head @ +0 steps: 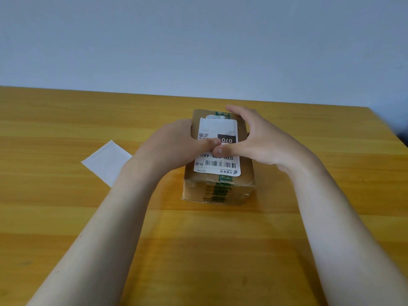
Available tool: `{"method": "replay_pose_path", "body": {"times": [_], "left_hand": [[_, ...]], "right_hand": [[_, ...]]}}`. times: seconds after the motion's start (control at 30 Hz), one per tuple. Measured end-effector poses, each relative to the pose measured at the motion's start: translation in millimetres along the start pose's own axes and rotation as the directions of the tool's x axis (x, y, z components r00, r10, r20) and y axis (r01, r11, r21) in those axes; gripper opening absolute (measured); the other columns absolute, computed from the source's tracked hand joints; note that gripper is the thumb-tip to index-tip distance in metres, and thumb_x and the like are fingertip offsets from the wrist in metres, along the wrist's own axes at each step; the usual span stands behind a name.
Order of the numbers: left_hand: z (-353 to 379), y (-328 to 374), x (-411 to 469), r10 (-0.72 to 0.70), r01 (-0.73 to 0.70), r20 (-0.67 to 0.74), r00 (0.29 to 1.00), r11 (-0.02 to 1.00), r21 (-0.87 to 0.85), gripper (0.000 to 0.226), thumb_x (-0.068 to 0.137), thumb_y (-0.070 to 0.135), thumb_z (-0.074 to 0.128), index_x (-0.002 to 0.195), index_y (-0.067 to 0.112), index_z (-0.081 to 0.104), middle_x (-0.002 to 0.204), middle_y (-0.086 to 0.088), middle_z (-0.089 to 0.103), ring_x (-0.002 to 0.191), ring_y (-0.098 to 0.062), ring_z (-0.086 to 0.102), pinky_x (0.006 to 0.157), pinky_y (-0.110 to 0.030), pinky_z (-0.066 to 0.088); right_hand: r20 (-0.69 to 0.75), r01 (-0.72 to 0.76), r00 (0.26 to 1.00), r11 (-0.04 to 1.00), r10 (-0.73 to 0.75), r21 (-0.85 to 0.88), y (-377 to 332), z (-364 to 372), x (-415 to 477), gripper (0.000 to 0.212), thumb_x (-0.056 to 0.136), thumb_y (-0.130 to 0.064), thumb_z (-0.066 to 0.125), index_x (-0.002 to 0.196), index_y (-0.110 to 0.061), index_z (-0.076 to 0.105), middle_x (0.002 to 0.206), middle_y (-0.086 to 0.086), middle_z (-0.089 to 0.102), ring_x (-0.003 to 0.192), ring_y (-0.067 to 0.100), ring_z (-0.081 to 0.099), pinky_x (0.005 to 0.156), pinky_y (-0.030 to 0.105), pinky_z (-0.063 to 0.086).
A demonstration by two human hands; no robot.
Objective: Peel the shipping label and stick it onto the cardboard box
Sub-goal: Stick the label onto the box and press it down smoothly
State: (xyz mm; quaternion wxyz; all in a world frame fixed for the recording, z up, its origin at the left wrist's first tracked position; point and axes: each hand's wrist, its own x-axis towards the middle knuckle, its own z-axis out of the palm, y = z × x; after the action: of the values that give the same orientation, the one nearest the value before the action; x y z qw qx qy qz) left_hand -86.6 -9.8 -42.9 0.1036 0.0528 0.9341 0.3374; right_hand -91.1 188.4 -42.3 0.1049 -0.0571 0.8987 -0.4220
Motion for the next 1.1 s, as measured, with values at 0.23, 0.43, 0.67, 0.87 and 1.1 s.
{"method": "replay_pose_path", "body": {"times": [0.23,0.43,0.67,0.87,1.1], "left_hand": [[1.7,-2.0,4.0,-0.047,0.046,0.008,0.999,0.993,0.110,0.049,0.089,0.064,0.063,0.098,0.017,0.074,0.083,0.003,0.076,0.074,-0.017,0.071,0.064,-0.034,0.053],[3.5,2.8,2.1,-0.083,0.087,-0.030,0.996,0.974,0.208,0.054,0.093,0.064,0.058,0.082,0.011,0.064,0.071,0.001,0.070,0.059,-0.016,0.062,0.051,-0.029,0.037],[4.3,3.6,0.4,-0.104,0.105,-0.018,0.994,0.974,0.199,0.053,0.094,0.065,0.055,0.079,0.015,0.062,0.061,0.001,0.074,0.048,-0.007,0.069,0.049,-0.024,0.040],[6.2,2.5,1.1,-0.123,0.129,-0.044,0.991,0.975,0.179,0.058,0.093,0.068,0.053,0.074,0.014,0.061,0.059,0.000,0.075,0.048,-0.007,0.070,0.054,-0.027,0.042],[9.3,0.4,2.5,-0.099,0.116,-0.099,0.990,0.976,0.182,0.064,0.095,0.068,0.049,0.063,0.015,0.063,0.051,0.000,0.071,0.048,-0.008,0.067,0.055,-0.026,0.042]], "right_hand": [[-0.034,-0.051,0.998,0.993,0.048,-0.102,-1.7,-1.7,0.5,0.125,0.062,-0.056,0.094,0.166,-0.030,0.028,0.156,-0.012,0.027,0.123,0.005,0.041,0.092,0.027,0.035],[-0.085,-0.096,0.993,0.980,0.082,-0.176,-5.6,1.2,0.8,0.116,0.058,-0.065,0.092,0.154,-0.020,0.044,0.134,-0.011,0.032,0.111,0.010,0.049,0.084,0.030,0.040],[-0.107,-0.137,0.988,0.964,0.116,-0.226,-9.4,1.7,-2.8,0.088,0.060,-0.067,0.089,0.128,-0.022,0.055,0.127,-0.004,0.050,0.091,0.005,0.056,0.064,0.031,0.044],[-0.106,-0.163,0.984,0.957,0.141,-0.240,-5.8,3.8,-4.4,0.080,0.061,-0.079,0.082,0.113,-0.025,0.053,0.108,-0.006,0.060,0.090,0.013,0.061,0.058,0.033,0.042],[-0.155,-0.155,0.982,0.931,0.109,-0.331,-7.8,7.9,-6.0,0.074,0.073,-0.084,0.070,0.108,-0.020,0.054,0.097,-0.005,0.063,0.082,0.011,0.059,0.057,0.033,0.036]]}}
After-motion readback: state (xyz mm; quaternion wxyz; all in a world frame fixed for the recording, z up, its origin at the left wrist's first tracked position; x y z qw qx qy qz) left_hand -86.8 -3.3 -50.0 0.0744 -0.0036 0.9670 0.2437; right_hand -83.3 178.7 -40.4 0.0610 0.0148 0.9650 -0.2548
